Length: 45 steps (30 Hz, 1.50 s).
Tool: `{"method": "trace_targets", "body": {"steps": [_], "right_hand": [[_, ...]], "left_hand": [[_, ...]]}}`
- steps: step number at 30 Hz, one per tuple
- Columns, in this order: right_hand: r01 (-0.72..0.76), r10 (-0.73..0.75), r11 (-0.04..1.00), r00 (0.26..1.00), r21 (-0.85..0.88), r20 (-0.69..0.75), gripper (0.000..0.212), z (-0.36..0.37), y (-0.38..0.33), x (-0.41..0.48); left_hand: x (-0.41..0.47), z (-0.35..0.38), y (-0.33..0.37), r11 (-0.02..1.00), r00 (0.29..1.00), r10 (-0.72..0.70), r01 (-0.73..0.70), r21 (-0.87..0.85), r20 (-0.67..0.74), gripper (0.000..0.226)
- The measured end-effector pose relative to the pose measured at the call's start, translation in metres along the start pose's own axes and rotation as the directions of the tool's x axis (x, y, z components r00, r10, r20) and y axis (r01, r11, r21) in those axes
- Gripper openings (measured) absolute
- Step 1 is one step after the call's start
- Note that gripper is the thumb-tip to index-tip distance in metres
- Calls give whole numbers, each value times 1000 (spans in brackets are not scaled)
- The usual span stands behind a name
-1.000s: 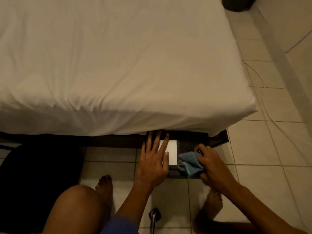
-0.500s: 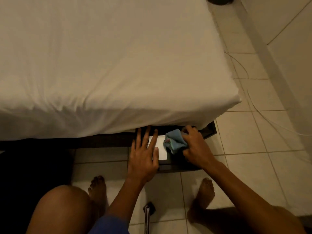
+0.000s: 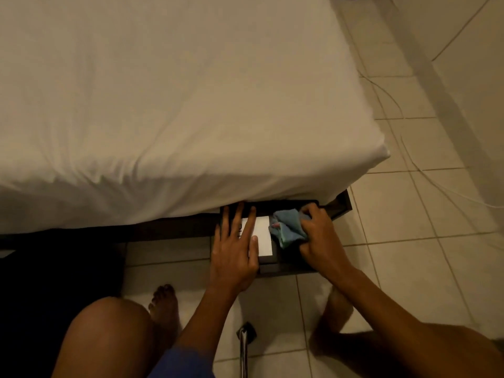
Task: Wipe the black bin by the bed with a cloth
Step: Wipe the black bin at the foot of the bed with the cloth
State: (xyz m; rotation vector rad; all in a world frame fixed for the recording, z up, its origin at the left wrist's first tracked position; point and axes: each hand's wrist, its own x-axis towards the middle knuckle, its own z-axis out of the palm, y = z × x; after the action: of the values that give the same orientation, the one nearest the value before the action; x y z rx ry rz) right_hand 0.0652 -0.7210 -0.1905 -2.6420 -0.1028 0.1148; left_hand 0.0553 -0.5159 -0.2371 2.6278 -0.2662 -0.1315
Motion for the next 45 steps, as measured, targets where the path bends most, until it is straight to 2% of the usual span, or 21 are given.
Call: {"method": "trace_targets", "body": {"steps": [3,6,8,11,13,16,19,22,25,27,29,32,35,37,40,43,45], "right_hand": [[135,-138,989,989,54,56,33,2,-3,-51],[222,-222,975,970,6,104,34,-9,1,-34],[147,-145,987,989,-73,23,38,-9,3,-1],[-43,43,999,995,6,-90,39,-2,-5,10],[-64,66,998,993,26,-100,40,9,-10,-17],[-10,19,996,994,87,-107,40,18,-11,-56],[19,-13,998,995,55,-103,42,12,-5,-32],[-87,92,995,982,37,-166,40,6,-1,-3],[-188,200,979,955,74,-218,40,14,-5,-24],[-172,185,982,960,79,-210,42,26,-16,-53],[-94,107,992,981,85,-162,46,32,-24,-60],[-50,52,999,985,17,-167,50,18,-17,-17],[-245,243,969,935,25,-259,41,7,-6,4],[-331,337,941,902,67,-269,45,14,-11,-20],[-255,264,965,937,69,-228,50,29,-31,-59],[-117,122,992,972,39,-201,41,24,-27,-30],[-163,163,986,958,20,-238,44,14,-13,-6]], "left_hand": [[0,1,0,1000,1000,1,-2,-8,-12,62],[2,0,1,1000,1000,5,-5,-19,-2,62],[2,-2,1,1000,1000,6,-6,-19,2,62],[-3,-2,0,1000,1000,10,-10,-14,-6,62],[-1,-1,-2,1000,1000,13,-14,-25,-15,62],[1,2,0,1000,1000,4,-5,-30,-26,61],[1,3,0,1000,1000,6,-7,-21,-21,62],[1,2,0,1000,1000,-1,1,-4,-9,62],[0,1,1,1000,1000,-1,1,7,9,64],[-1,0,1,1000,1000,-3,3,12,25,65],[0,1,1,1000,999,-5,5,12,32,66],[1,-1,3,1000,1000,-1,1,9,29,65],[0,-3,5,1000,1000,-9,9,16,28,66],[-1,-3,6,1000,999,-12,11,24,40,67],[-2,-3,4,1000,999,-9,8,22,35,69],[-2,0,1,1000,1000,2,-2,27,22,68],[0,0,3,999,1000,1,-2,44,15,66]]}}
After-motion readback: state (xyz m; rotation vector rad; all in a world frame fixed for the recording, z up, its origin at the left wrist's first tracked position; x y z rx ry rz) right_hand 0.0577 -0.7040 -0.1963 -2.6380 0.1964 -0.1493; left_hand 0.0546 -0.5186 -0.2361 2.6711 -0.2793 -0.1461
